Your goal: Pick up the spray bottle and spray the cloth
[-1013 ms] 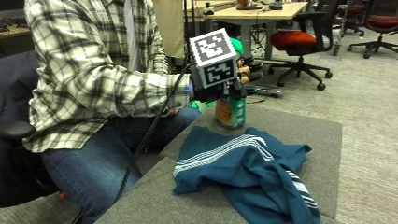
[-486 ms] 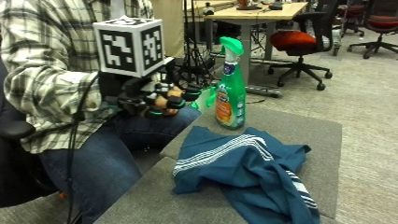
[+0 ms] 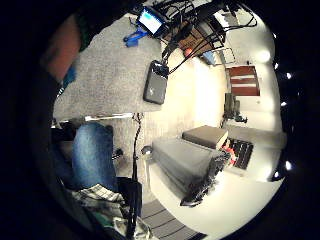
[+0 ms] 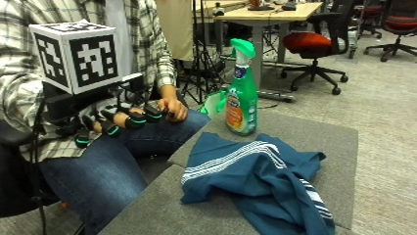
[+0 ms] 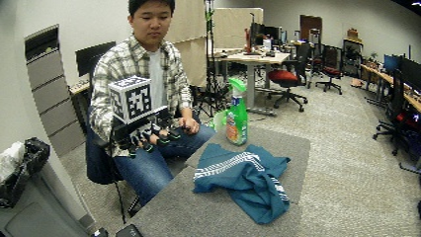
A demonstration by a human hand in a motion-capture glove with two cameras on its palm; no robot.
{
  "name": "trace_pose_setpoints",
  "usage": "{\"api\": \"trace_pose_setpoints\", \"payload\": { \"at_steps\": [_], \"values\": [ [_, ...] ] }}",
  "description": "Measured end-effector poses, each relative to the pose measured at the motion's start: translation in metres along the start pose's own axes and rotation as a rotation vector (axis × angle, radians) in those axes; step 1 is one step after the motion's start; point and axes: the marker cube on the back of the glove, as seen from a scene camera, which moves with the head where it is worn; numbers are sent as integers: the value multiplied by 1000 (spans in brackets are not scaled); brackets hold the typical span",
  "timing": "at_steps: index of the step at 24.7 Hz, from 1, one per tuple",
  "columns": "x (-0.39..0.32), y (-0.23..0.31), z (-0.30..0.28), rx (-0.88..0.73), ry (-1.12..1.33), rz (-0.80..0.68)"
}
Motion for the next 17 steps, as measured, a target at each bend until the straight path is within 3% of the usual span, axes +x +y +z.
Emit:
{"api": "trace_pose_setpoints", "payload": {
  "at_steps": [17],
  "values": [
    [-3,3,-5,22,-16,-11]
  ]
}}
